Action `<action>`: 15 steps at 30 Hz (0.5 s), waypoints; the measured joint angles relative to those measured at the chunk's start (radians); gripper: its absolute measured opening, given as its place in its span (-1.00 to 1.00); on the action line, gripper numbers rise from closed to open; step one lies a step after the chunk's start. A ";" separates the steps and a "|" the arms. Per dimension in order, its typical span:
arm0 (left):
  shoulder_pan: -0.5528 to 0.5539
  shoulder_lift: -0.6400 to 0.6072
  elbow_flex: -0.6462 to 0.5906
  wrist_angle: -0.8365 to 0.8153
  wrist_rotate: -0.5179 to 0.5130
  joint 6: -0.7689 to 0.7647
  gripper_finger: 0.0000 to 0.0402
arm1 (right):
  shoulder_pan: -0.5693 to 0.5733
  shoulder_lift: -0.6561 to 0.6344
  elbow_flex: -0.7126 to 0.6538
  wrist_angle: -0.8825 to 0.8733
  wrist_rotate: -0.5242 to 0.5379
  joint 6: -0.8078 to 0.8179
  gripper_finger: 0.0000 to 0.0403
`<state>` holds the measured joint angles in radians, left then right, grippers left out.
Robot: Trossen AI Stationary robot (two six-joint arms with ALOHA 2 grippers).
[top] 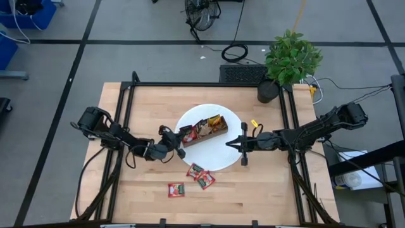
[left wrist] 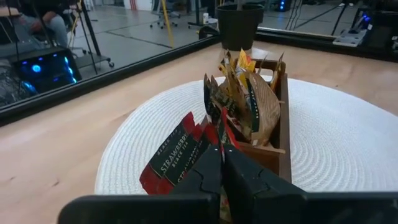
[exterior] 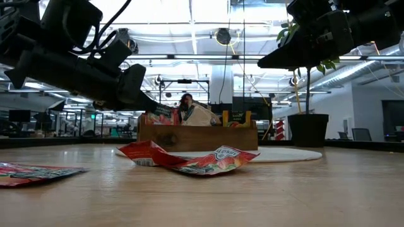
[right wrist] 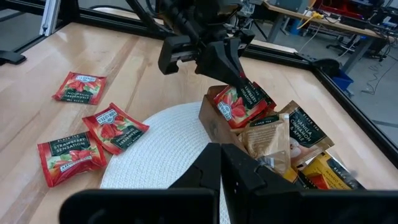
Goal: Pick & Place Tea
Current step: Put the red tea bag into the left section of the wooden organizer
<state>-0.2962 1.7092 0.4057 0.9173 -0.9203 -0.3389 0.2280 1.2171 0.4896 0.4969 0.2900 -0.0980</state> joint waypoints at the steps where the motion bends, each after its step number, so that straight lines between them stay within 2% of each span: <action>1: 0.000 0.000 0.000 0.001 0.000 0.001 -0.90 | 0.000 0.000 0.000 0.000 0.000 0.000 -1.00; 9: -0.021 0.000 0.000 0.105 -0.082 0.161 -0.88 | 0.000 0.000 0.000 -0.001 0.000 0.000 -1.00; 15: -0.018 0.000 0.000 0.125 -0.076 0.147 -0.62 | 0.000 0.000 0.000 -0.008 0.000 0.000 -1.00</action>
<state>-0.3145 1.7089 0.4061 1.0426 -0.9958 -0.1915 0.2279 1.2171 0.4896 0.4885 0.2897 -0.0978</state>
